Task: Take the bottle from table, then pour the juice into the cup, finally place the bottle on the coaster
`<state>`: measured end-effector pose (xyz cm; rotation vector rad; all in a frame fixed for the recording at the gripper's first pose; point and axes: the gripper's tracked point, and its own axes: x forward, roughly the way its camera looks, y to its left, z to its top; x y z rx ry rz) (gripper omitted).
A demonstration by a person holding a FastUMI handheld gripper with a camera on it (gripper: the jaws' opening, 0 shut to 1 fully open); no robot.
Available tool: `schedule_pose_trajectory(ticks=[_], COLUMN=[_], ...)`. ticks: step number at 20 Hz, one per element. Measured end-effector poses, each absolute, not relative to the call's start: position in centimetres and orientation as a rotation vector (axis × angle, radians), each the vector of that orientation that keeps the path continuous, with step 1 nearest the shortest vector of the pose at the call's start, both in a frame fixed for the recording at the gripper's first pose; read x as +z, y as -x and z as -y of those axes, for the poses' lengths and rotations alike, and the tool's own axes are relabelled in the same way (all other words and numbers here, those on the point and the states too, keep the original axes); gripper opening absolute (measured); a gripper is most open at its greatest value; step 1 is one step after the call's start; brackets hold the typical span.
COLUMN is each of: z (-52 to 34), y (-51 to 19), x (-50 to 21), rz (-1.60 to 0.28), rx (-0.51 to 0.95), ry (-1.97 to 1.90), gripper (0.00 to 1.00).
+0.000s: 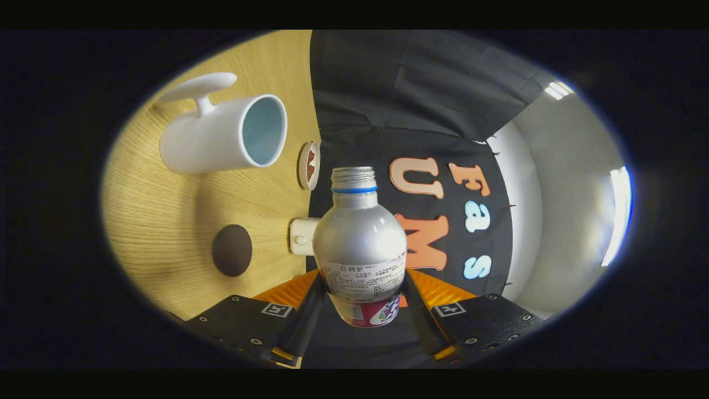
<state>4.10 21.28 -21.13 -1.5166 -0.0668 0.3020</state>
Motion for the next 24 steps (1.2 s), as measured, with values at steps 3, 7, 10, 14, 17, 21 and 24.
schedule_pose_trajectory(ticks=[3, 7, 10, 14, 17, 21, 24], z=[-21.9, -22.2, -22.2, -22.4, -22.3, -22.5, -22.5], y=[-4.3, -4.2, -4.4, -4.5, -4.7, -4.8, -4.9], x=[-20.9, -20.7, -20.8, -20.7, -20.6, -20.4, -20.3], rz=[0.088, 0.107, 0.109, 0.117, 0.125, 0.138, 0.143], rx=[0.303, 0.307, 0.309, 0.31, 0.311, 0.311, 0.315], ry=[1.539, 1.56, 1.563, 1.572, 1.582, 1.593, 1.599], gripper=[0.77, 0.77, 0.77, 0.77, 0.77, 0.77, 0.77])
